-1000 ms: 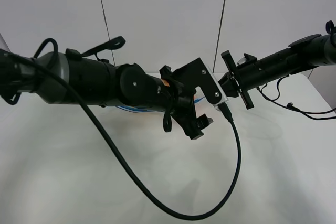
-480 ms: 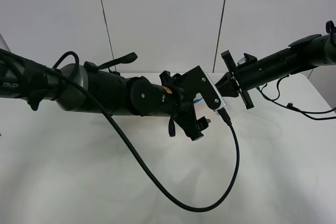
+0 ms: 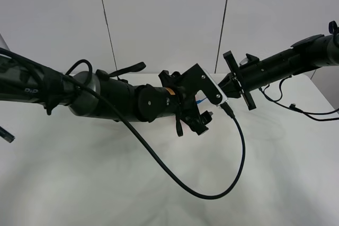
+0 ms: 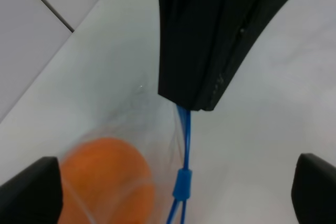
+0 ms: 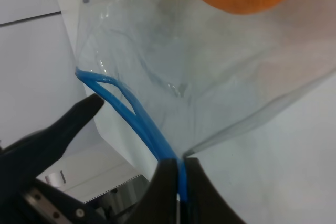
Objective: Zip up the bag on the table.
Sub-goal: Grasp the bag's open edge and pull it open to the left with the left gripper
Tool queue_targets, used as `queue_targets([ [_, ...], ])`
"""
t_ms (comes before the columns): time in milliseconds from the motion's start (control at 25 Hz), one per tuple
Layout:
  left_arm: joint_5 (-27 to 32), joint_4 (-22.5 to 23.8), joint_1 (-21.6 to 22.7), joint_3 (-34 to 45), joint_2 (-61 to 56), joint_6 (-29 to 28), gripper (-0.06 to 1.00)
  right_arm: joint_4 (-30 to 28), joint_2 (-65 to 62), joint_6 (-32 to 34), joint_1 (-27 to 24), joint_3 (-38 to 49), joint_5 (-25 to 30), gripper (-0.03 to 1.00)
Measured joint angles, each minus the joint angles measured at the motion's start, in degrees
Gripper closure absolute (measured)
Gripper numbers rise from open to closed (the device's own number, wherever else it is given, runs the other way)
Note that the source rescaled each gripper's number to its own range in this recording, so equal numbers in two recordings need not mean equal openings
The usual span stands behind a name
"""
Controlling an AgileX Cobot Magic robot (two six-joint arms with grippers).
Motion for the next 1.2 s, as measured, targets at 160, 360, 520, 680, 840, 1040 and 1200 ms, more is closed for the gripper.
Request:
queue_targets([
  [160,-0.01,0.00,0.00,-1.24,0.70,-0.26,0.03,0.00,0.00,0.00,0.00,0.00,0.00,0.97],
  [360,-1.52,0.00,0.18,-1.78,1.55,-0.32,0.21,0.00,0.00,0.00,0.00,0.00,0.00,0.97],
  [520,-2.22,-0.06,0.39,-1.78,3.34,-0.32,0.26,0.00,0.00,0.00,0.00,0.00,0.00,0.97],
  [680,-2.82,-0.12,0.39,-1.78,3.61,-0.37,0.39,0.00,0.00,0.00,0.00,0.00,0.00,0.97],
  [840,-2.89,-0.12,0.39,-1.78,3.61,-0.37,0.54,0.00,0.00,0.00,0.00,0.00,0.00,0.97],
  [1040,-2.93,-0.12,0.39,-1.78,3.61,-0.33,0.65,0.00,0.00,0.00,0.00,0.00,-0.09,0.97],
  [1200,-2.93,-0.17,0.39,-1.78,3.61,-0.26,0.74,0.07,0.00,0.00,0.00,0.00,-0.17,0.97],
])
